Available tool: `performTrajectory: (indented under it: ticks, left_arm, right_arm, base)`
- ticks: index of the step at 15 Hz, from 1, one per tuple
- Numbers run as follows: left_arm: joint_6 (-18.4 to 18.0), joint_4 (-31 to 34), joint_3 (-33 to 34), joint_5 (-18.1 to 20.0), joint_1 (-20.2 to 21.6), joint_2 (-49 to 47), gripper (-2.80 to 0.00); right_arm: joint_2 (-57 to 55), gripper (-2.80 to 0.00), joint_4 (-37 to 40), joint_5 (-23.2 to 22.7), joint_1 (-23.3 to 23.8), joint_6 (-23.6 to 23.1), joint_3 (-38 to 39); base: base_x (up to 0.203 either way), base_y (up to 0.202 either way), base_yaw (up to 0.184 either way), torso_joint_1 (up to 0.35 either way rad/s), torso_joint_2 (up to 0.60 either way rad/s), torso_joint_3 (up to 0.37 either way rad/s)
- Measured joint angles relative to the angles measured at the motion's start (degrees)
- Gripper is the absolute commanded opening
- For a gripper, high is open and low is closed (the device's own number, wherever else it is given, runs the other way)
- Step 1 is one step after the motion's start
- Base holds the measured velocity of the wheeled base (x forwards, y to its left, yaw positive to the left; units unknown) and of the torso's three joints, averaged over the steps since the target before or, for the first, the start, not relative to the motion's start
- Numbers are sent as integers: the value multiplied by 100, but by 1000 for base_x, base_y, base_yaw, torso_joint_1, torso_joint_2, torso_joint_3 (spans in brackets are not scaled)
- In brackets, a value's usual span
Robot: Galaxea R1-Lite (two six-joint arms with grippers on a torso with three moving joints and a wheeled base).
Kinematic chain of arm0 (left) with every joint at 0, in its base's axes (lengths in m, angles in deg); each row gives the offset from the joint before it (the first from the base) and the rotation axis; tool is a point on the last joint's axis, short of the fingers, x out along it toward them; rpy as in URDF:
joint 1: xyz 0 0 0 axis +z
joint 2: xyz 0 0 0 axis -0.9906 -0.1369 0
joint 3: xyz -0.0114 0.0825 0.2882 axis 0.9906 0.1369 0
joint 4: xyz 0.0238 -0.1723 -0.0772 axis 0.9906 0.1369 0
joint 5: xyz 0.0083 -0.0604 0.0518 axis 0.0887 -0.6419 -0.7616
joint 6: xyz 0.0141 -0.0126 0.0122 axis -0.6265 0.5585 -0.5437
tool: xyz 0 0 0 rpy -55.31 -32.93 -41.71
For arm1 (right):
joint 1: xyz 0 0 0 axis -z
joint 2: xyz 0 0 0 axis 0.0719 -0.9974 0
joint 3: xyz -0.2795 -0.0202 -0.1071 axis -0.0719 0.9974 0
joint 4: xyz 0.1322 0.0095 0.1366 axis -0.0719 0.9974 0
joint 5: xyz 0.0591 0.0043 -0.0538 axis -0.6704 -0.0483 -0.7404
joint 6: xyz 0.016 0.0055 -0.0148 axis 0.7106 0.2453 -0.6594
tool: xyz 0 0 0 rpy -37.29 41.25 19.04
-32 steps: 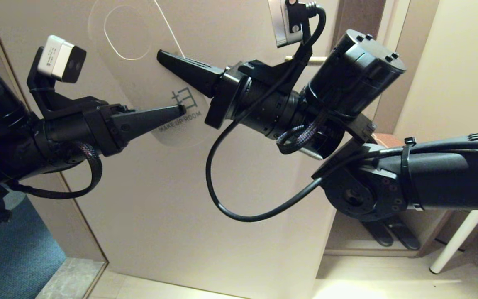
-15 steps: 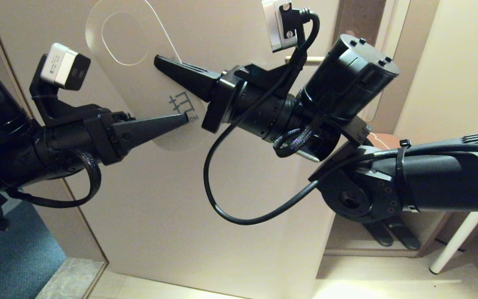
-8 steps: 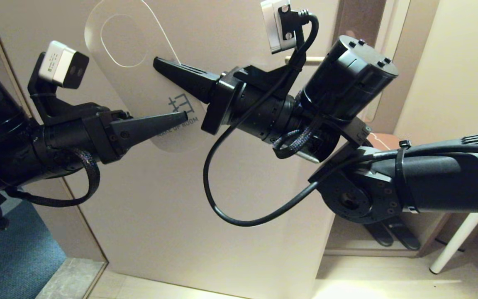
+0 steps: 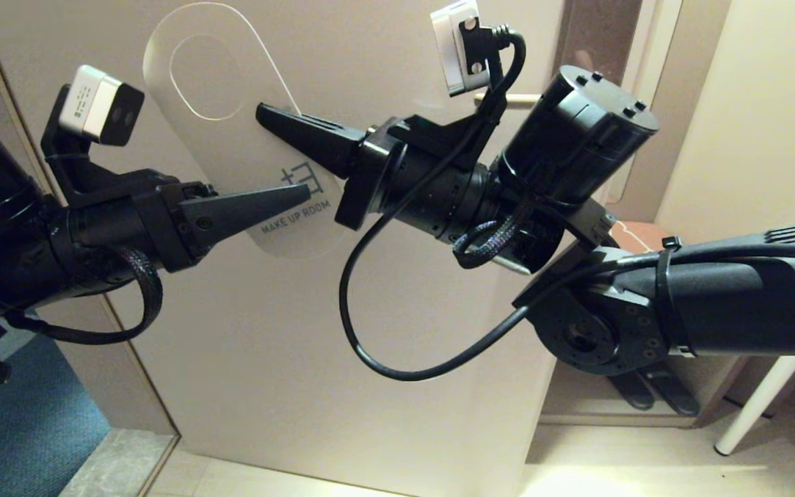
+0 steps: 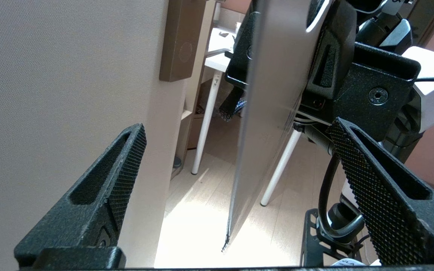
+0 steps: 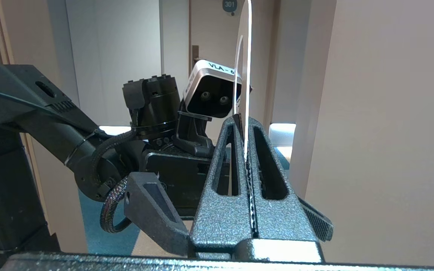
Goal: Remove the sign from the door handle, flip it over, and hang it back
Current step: Hand it to the other hand
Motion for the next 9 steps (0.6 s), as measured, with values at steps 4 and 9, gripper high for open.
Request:
performTrajectory:
  ticks: [4, 9]
  left_arm:
    - [-7, -2, 0, -2, 2, -9, -280]
    - [-2, 0, -11, -4, 5, -20, -280]
  right_arm:
    - [0, -280, 0, 0, 5, -9, 5]
    - [0, -280, -2, -7, 5, -7, 5]
  base:
    - [0, 0, 0, 0, 0, 0]
    - [0, 0, 0, 0, 0, 0]
